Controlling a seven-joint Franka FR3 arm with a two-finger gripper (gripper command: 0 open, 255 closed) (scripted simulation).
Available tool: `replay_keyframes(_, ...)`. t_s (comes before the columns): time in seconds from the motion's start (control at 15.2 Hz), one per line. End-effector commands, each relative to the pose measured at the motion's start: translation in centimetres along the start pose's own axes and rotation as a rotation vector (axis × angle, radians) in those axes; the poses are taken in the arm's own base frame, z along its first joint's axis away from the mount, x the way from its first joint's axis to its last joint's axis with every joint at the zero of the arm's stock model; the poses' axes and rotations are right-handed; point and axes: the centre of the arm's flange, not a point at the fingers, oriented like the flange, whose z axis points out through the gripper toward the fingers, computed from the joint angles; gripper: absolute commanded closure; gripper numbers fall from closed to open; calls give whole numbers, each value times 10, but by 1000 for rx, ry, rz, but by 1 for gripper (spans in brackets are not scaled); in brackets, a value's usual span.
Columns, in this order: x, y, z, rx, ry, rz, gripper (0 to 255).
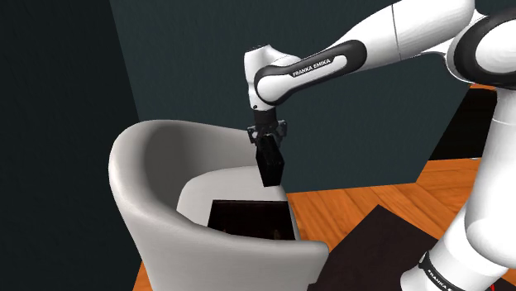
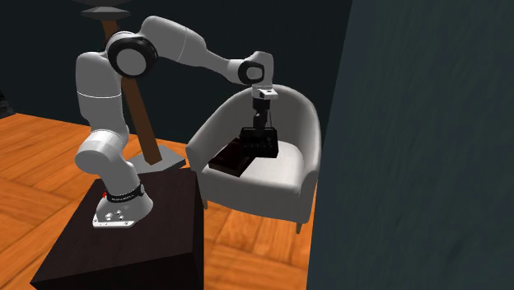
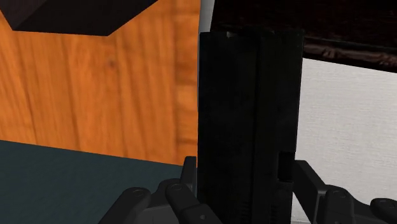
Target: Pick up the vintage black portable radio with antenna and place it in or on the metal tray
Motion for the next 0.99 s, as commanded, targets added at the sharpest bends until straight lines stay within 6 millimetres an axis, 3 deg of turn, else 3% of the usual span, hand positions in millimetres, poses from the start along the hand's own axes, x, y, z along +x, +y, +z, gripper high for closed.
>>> replay_keyframes(0.0, -22, -12, -4, 1, 2, 1, 255)
replay_keyframes(0.86, -180, -77, -18, 1, 2, 1, 255)
replay_keyframes(0.92, -182, -78, -18, 1, 2, 1, 255)
